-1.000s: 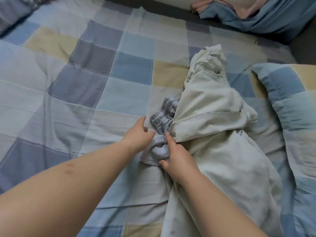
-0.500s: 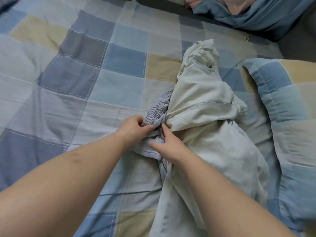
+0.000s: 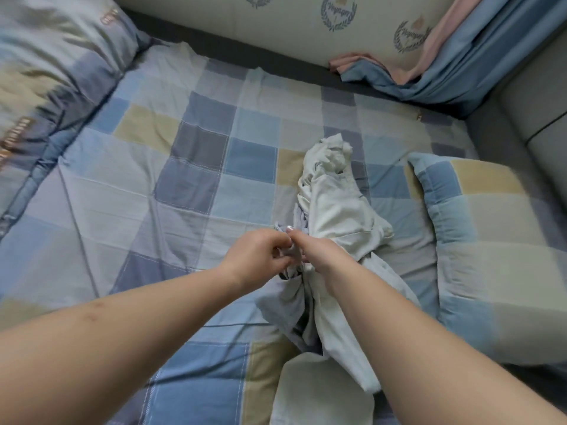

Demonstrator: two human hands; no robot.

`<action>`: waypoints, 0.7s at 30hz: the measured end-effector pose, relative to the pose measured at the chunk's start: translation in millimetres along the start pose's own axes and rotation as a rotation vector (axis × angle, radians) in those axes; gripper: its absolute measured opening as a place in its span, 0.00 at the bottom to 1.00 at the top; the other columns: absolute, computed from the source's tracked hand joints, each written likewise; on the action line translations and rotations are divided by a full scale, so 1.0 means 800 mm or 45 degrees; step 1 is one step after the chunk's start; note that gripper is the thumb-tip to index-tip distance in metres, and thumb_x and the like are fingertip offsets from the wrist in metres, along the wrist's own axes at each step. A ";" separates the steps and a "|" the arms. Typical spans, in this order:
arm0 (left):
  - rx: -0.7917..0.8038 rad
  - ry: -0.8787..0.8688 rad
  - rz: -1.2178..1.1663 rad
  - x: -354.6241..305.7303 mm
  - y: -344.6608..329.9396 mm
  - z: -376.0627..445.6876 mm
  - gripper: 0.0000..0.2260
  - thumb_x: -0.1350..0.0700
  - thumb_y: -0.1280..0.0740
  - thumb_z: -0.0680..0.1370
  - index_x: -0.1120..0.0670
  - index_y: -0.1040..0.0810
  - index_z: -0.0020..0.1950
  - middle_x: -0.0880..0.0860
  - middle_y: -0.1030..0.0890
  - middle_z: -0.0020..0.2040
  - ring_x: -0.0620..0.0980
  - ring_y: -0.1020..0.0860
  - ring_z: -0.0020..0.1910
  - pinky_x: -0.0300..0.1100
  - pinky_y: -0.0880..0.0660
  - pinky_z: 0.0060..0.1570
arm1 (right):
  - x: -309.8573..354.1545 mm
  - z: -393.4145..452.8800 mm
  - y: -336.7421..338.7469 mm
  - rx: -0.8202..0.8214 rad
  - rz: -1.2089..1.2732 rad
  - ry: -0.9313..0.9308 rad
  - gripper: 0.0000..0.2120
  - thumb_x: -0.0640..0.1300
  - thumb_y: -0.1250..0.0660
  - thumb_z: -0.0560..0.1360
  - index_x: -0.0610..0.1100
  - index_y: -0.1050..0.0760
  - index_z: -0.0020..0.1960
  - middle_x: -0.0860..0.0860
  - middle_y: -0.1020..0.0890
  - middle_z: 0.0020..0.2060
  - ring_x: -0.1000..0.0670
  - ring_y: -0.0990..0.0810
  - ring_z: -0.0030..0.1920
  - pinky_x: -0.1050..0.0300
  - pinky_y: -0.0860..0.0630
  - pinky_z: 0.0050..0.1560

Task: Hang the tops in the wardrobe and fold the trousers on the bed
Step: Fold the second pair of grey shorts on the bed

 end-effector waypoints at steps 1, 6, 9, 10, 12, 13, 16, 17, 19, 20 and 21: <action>0.010 -0.035 -0.003 -0.018 0.009 -0.007 0.05 0.55 0.29 0.74 0.57 0.20 0.44 0.50 0.22 0.41 0.52 0.22 0.45 0.41 0.32 0.42 | 0.017 -0.016 0.006 0.003 -0.031 0.027 0.21 0.58 0.35 0.74 0.43 0.21 0.56 0.47 0.17 0.47 0.51 0.21 0.45 0.59 0.29 0.43; 0.022 -0.159 -0.218 -0.110 0.071 -0.028 0.08 0.57 0.28 0.74 0.56 0.18 0.52 0.51 0.16 0.50 0.49 0.20 0.51 0.41 0.27 0.52 | 0.112 -0.107 0.064 -0.205 -0.260 0.248 0.11 0.47 0.39 0.77 0.40 0.23 0.48 0.45 0.21 0.40 0.45 0.22 0.42 0.55 0.25 0.42; -0.024 -0.299 -0.117 -0.175 0.134 -0.046 0.08 0.57 0.27 0.73 0.57 0.17 0.50 0.53 0.22 0.43 0.51 0.26 0.44 0.40 0.30 0.46 | 0.176 -0.184 0.095 -0.245 -0.400 0.483 0.07 0.43 0.40 0.75 0.42 0.25 0.46 0.46 0.20 0.45 0.44 0.22 0.48 0.49 0.26 0.53; -0.029 -0.328 -0.091 -0.194 0.153 -0.052 0.09 0.57 0.27 0.72 0.56 0.17 0.51 0.53 0.23 0.44 0.50 0.27 0.44 0.37 0.32 0.46 | 0.194 -0.206 0.101 -0.233 -0.455 0.545 0.08 0.43 0.41 0.75 0.42 0.25 0.49 0.46 0.19 0.47 0.44 0.22 0.49 0.47 0.25 0.55; -0.022 -0.356 -0.085 -0.227 0.201 -0.065 0.11 0.57 0.26 0.72 0.52 0.17 0.54 0.53 0.23 0.48 0.48 0.27 0.48 0.29 0.35 0.50 | 0.230 -0.255 0.115 -0.183 -0.587 0.636 0.09 0.47 0.41 0.78 0.44 0.24 0.50 0.47 0.19 0.48 0.45 0.22 0.50 0.48 0.26 0.54; -0.010 -0.349 -0.104 -0.238 0.222 -0.071 0.12 0.55 0.26 0.72 0.49 0.17 0.55 0.51 0.23 0.50 0.44 0.27 0.49 0.26 0.36 0.51 | 0.243 -0.277 0.123 -0.175 -0.668 0.657 0.10 0.49 0.42 0.79 0.46 0.24 0.50 0.48 0.19 0.48 0.46 0.22 0.51 0.50 0.27 0.53; 0.031 -0.243 -0.128 -0.270 0.298 -0.082 0.12 0.50 0.27 0.73 0.38 0.22 0.53 0.45 0.25 0.53 0.40 0.26 0.52 0.36 0.29 0.56 | 0.289 -0.349 0.164 -0.216 -0.860 0.721 0.13 0.53 0.43 0.80 0.45 0.24 0.50 0.50 0.20 0.47 0.48 0.23 0.50 0.54 0.30 0.48; 0.022 -0.219 -0.097 -0.276 0.318 -0.084 0.12 0.50 0.27 0.73 0.38 0.24 0.53 0.44 0.25 0.54 0.41 0.26 0.53 0.39 0.27 0.57 | 0.299 -0.367 0.175 -0.222 -0.886 0.747 0.14 0.54 0.42 0.80 0.45 0.24 0.49 0.51 0.20 0.45 0.49 0.23 0.48 0.54 0.30 0.46; 0.000 -0.209 -0.017 -0.304 0.355 -0.093 0.13 0.51 0.28 0.74 0.39 0.24 0.55 0.43 0.25 0.56 0.41 0.27 0.55 0.41 0.28 0.59 | 0.325 -0.414 0.194 -0.222 -0.892 0.815 0.13 0.55 0.41 0.79 0.48 0.23 0.47 0.53 0.19 0.43 0.51 0.23 0.46 0.54 0.28 0.46; -0.001 -0.216 -0.006 -0.314 0.363 -0.095 0.13 0.51 0.28 0.74 0.40 0.24 0.56 0.43 0.25 0.56 0.41 0.27 0.57 0.41 0.29 0.59 | 0.334 -0.428 0.195 -0.219 -0.867 0.860 0.13 0.56 0.41 0.79 0.49 0.23 0.48 0.55 0.19 0.43 0.53 0.22 0.47 0.54 0.27 0.48; -0.012 -0.231 -0.007 -0.333 0.376 -0.098 0.13 0.52 0.29 0.74 0.41 0.24 0.57 0.43 0.25 0.57 0.41 0.27 0.58 0.40 0.29 0.59 | 0.349 -0.451 0.200 -0.224 -0.835 0.920 0.12 0.56 0.40 0.79 0.50 0.22 0.49 0.56 0.18 0.44 0.54 0.22 0.48 0.54 0.26 0.51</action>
Point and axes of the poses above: each hand's wrist, its own z-axis towards the middle knuckle, its own y-axis out of the back of the hand, x = y × z, the point moved 8 cm from there along z, towards the middle knuckle
